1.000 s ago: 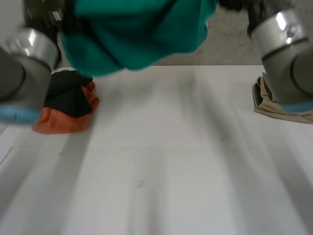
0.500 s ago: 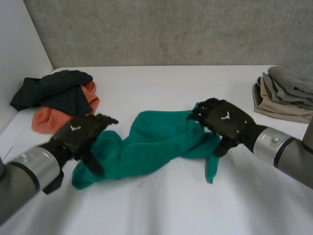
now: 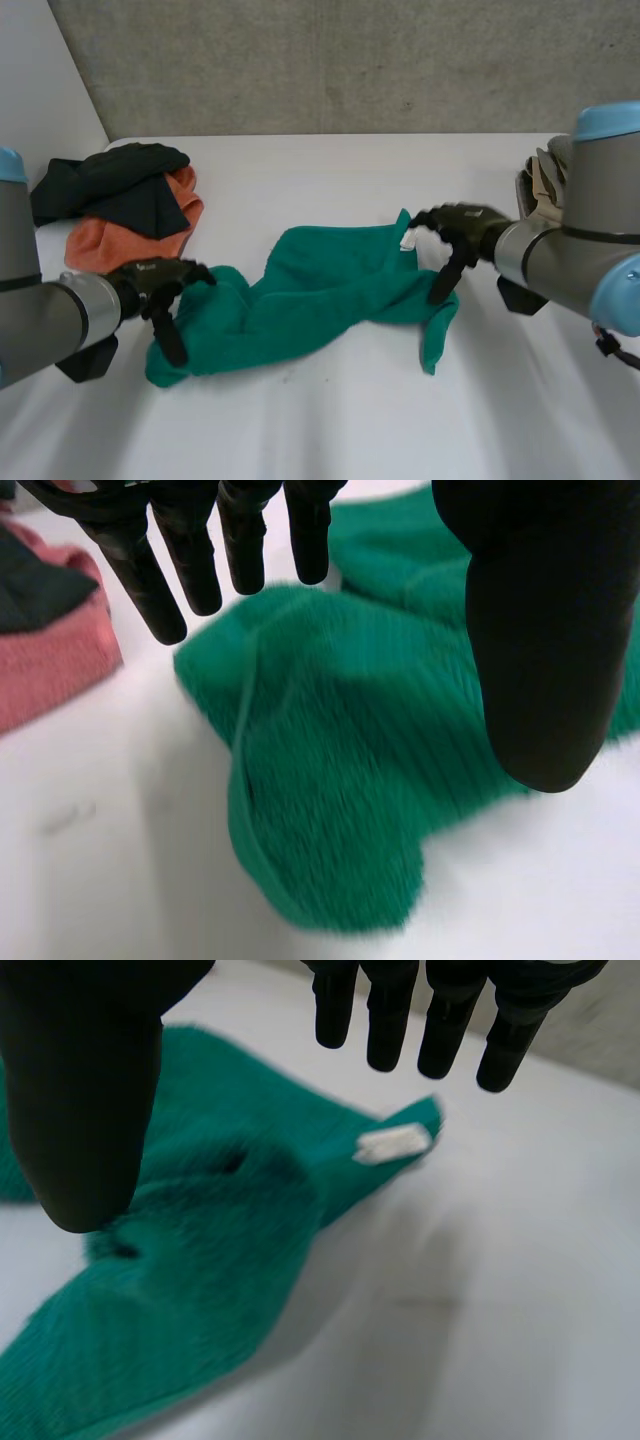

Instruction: Fold the laundry.

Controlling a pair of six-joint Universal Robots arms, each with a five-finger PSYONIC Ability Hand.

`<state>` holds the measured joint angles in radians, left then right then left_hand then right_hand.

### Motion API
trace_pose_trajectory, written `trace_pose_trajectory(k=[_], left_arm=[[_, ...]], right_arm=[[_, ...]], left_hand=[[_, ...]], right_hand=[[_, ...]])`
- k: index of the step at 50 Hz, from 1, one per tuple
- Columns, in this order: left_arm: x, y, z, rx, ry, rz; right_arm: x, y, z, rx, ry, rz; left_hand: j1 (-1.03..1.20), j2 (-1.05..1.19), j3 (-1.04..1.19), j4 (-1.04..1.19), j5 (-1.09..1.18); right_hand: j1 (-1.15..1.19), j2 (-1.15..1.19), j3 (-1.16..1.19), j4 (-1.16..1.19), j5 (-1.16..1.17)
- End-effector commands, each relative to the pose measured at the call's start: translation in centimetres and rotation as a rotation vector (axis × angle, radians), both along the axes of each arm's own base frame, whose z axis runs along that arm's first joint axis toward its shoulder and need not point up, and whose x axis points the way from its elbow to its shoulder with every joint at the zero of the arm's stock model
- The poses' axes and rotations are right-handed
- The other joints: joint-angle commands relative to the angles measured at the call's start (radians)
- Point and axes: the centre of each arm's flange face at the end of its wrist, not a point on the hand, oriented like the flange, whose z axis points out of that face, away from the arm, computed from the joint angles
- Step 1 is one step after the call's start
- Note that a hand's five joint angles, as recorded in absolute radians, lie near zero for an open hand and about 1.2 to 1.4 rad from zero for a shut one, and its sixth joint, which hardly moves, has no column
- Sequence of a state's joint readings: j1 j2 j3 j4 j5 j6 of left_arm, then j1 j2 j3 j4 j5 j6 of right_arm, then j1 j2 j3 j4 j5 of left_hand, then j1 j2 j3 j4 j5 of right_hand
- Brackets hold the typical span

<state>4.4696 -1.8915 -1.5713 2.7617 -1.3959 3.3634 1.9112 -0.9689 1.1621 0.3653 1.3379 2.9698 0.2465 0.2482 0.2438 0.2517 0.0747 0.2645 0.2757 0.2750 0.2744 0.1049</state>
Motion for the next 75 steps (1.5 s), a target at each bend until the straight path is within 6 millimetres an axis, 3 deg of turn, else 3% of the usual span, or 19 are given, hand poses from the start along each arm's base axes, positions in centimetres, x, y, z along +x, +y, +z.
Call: trace_pose_trajectory(k=[1,7,12,16,20,22,27,30,33,36,42,49,56,59,62,64,66,69,75], left_arm=[[-0.1,1.0,-1.3,0.014,-0.045,-0.040],[-0.6,-0.1,-2.3,-0.035,-0.076,-0.058],[-1.2,-1.6,-3.4,-0.085,-0.109,-0.061],[-1.8,-3.7,-3.0,-0.174,-0.122,-0.062],[-3.7,-7.9,1.8,-0.444,-0.059,-0.055],[-4.3,-9.1,3.9,-0.545,-0.031,-0.045],[-4.8,-13.1,13.9,-1.009,0.132,0.091],[-4.2,-13.7,18.1,-1.225,0.266,0.174],[-4.3,-13.5,19.3,-1.295,0.352,0.176],[-4.6,-13.2,18.1,-1.245,0.345,0.146],[-4.8,-12.2,12.1,-1.047,0.275,0.088],[-4.9,-9.6,3.5,-0.790,0.201,0.021],[-3.3,-4.8,-3.7,-0.486,0.097,-0.012],[-2.5,-3.0,-4.4,-0.402,0.064,-0.017],[-1.7,-0.9,-4.0,-0.325,0.023,-0.033],[-1.3,0.3,-3.2,-0.283,-0.009,-0.057],[-1.0,0.9,-2.5,-0.266,-0.027,-0.075],[-0.9,1.6,-1.0,-0.259,-0.047,-0.122],[-1.5,1.3,1.6,-0.300,-0.040,-0.199]], right_arm=[[1.2,0.5,-3.0,0.014,0.090,0.058],[1.9,1.1,-4.0,0.000,0.134,0.082],[2.5,1.0,-4.0,-0.048,0.135,0.099],[3.1,0.2,-3.2,-0.149,0.154,0.125],[4.3,-1.9,-0.5,-0.407,0.212,0.124],[5.4,-4.0,3.3,-0.667,0.192,0.043],[5.9,-6.0,11.4,-1.131,0.023,-0.122],[5.2,-5.8,16.1,-1.402,-0.121,-0.209],[4.6,-5.2,18.1,-1.536,-0.227,-0.243],[4.4,-5.3,17.3,-1.477,-0.241,-0.213],[4.1,-6.3,12.9,-1.256,-0.173,-0.141],[3.3,-5.9,4.6,-0.976,-0.010,-0.029],[2.2,-1.9,-3.9,-0.703,0.163,0.138],[1.4,-0.1,-6.0,-0.633,0.261,0.206],[0.7,0.9,-6.1,-0.604,0.327,0.245],[0.4,1.3,-5.5,-0.591,0.336,0.245],[-0.1,1.7,-4.5,-0.564,0.330,0.232],[-0.5,2.0,-3.1,-0.534,0.300,0.206],[-1.0,2.0,-0.3,-0.495,0.189,0.138]], left_hand=[[0.067,0.065,0.069,0.062,0.064],[0.331,0.329,0.333,0.325,0.328],[0.782,0.781,0.785,0.777,0.779],[1.150,1.148,1.152,1.145,1.147],[1.150,1.148,1.152,1.145,1.147],[1.150,1.148,1.152,1.145,1.147],[1.150,1.148,1.152,1.145,1.147],[1.150,1.148,1.152,1.145,1.147],[1.150,1.148,1.152,1.145,1.147],[1.150,1.148,1.152,1.145,1.147],[1.150,1.148,1.152,1.145,1.147],[1.150,1.148,1.152,1.145,1.147],[1.150,1.148,1.152,1.145,1.147],[1.150,1.148,1.152,1.145,1.147],[0.857,0.856,0.860,0.852,0.855],[0.542,0.540,0.544,0.536,0.539],[0.376,0.374,0.379,0.371,0.373],[-0.072,-0.074,-0.069,-0.077,-0.075],[-0.072,-0.074,-0.069,-0.077,-0.075]], right_hand=[[0.218,0.207,0.208,0.208,0.203],[0.514,0.503,0.504,0.504,0.499],[1.131,1.120,1.121,1.121,1.116],[1.132,1.121,1.121,1.122,1.117],[1.132,1.121,1.121,1.122,1.117],[1.132,1.121,1.121,1.122,1.117],[1.132,1.121,1.121,1.122,1.117],[1.132,1.121,1.121,1.122,1.117],[1.132,1.121,1.121,1.122,1.117],[1.132,1.121,1.121,1.122,1.117],[1.132,1.121,1.121,1.122,1.117],[1.132,1.121,1.121,1.122,1.117],[1.132,1.121,1.121,1.122,1.117],[1.132,1.121,1.121,1.122,1.117],[1.094,1.082,1.083,1.084,1.079],[0.819,0.808,0.808,0.809,0.804],[0.185,0.174,0.175,0.175,0.170],[0.042,0.031,0.032,0.032,0.027],[-0.017,-0.028,-0.027,-0.026,-0.031]])
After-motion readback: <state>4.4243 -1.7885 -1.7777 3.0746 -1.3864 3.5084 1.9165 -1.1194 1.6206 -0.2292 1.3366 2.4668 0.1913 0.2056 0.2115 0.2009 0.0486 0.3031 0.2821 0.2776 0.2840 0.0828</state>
